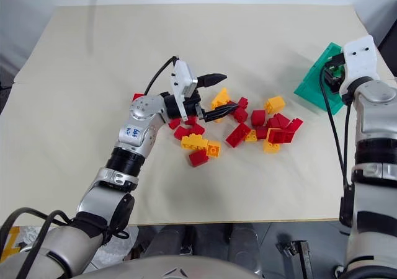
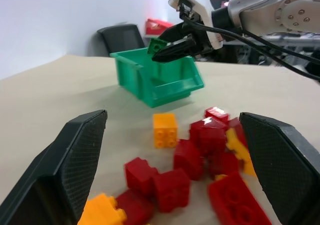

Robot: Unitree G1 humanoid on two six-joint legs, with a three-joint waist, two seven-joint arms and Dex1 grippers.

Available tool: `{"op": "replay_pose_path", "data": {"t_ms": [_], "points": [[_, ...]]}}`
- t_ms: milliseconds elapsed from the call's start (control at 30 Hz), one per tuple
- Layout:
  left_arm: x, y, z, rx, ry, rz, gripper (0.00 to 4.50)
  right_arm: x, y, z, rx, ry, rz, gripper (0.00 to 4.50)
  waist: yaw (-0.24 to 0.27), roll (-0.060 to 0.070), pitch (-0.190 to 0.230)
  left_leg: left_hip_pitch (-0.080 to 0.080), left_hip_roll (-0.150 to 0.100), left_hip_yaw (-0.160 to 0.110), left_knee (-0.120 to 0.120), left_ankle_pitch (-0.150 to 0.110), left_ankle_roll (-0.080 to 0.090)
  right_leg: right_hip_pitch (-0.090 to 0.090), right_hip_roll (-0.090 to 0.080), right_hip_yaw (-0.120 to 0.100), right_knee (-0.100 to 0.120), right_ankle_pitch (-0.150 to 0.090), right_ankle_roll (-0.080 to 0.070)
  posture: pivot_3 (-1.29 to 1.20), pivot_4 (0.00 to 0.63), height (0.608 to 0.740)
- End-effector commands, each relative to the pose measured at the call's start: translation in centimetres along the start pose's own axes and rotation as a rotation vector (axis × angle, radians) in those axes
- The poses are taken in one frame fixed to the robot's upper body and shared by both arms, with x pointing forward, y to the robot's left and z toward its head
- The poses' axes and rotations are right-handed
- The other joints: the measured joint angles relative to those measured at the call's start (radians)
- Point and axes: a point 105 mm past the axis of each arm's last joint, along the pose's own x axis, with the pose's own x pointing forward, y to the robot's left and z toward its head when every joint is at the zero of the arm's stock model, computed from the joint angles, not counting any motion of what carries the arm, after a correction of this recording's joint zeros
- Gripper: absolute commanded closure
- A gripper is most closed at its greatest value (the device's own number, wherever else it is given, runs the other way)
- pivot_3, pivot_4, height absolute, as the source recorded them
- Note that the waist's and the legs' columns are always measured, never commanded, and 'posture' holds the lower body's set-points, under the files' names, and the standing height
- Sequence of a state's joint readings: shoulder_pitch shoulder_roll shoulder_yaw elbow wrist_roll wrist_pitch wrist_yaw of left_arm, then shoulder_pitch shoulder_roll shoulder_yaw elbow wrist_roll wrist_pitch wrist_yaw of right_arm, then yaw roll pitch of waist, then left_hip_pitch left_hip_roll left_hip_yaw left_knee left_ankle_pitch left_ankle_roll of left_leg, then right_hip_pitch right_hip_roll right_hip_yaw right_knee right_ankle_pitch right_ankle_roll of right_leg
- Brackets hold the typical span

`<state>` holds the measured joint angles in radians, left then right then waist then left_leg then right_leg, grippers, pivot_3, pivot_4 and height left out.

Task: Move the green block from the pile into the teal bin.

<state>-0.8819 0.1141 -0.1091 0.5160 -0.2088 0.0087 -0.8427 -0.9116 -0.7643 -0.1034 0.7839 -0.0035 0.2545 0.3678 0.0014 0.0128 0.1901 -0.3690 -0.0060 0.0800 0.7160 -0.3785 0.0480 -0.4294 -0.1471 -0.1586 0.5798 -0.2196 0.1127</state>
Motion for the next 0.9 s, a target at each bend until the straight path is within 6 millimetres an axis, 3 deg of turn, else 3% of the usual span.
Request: {"op": "replay_pose_path", "data": {"t_ms": [33, 100, 267, 433, 600, 667, 767, 900], "points": [[0.6, 0.4, 0.8, 0.048, 0.009, 0.003, 0.0, 0.3, -0.9, 0.8, -0.015, -0.049, -0.042, 0.43, -0.001, 0.0, 0.0, 0.0, 0.0, 0.0, 0.0, 0.0, 0.0, 0.0, 0.0, 0.0, 0.0, 0.0, 0.0, 0.0, 0.15, 0.74], [0.4, 0.6, 0.9, 0.038, 0.008, 0.016, 0.0, 0.4, -0.8, 1.2, -0.018, -0.068, -0.033, 0.02, -0.002, 0.0, 0.0, -0.001, 0.0, 0.0, -0.001, 0.0, 0.0, 0.0, 0.0, 0.0, -0.002, 0.0, 0.0, 0.0, 0.15, 0.74], [-1.4, 1.2, 0.9, 0.051, 0.008, 0.022, 0.0, -0.3, -0.3, 2.8, -0.034, -0.148, 0.042, 0.02, -0.004, 0.001, 0.0, -0.001, 0.0, 0.0, -0.001, 0.0, 0.0, 0.0, 0.0, 0.0, -0.002, 0.0, 0.0, 0.0, 0.15, 0.74], [-5.6, 2.0, 0.8, -0.035, 0.017, 0.043, 0.0, -4.2, 3.1, 3.5, -0.022, -0.271, 0.357, 0.02, -0.001, 0.001, 0.0, 0.0, 0.001, -0.002, -0.001, 0.0, 0.0, 0.0, 0.0, 0.0, -0.002, 0.0, 0.0, 0.0, 0.15, 0.74], [-12.1, 2.0, -0.2, -0.058, 0.116, 0.091, 0.0, -11.0, 7.2, 0.7, -0.051, -0.278, 0.788, 0.02, 0.01, 0.001, 0.0, -0.001, 0.0, -0.009, 0.0, 0.0, 0.0, 0.0, 0.0, 0.0, -0.004, 0.001, 0.001, 0.0, 0.15, 0.74], [-14.7, 1.8, -0.6, -0.098, 0.157, 0.113, 0.0, -12.9, 7.6, -0.6, -0.034, -0.255, 0.902, 0.02, 0.014, 0.001, 0.0, -0.001, 0.0, -0.009, 0.0, 0.0, 0.0, 0.001, 0.0, 0.0, -0.004, 0.001, 0.001, 0.0, 0.15, 0.74], [-17.7, 1.8, -0.9, -0.096, 0.182, 0.163, 0.0, -13.9, 7.2, -3.0, -0.081, -0.174, 0.957, 0.02, 0.017, 0.001, 0.0, 0.001, 0.0, -0.009, 0.002, 0.0, 0.0, 0.002, 0.0, 0.001, -0.004, 0.003, 0.002, 0.0, 0.15, 0.74], [-21.5, 1.8, -1.3, -0.118, 0.236, 0.228, 0.0, -13.6, 5.8, -4.0, -0.064, -0.164, 0.933, 0.02, 0.019, 0.001, 0.001, 0.003, 0.0, -0.009, 0.004, 0.0, 0.001, 0.004, 0.0, 0.002, -0.004, 0.007, 0.0, 0.0, 0.15, 0.74]]}}
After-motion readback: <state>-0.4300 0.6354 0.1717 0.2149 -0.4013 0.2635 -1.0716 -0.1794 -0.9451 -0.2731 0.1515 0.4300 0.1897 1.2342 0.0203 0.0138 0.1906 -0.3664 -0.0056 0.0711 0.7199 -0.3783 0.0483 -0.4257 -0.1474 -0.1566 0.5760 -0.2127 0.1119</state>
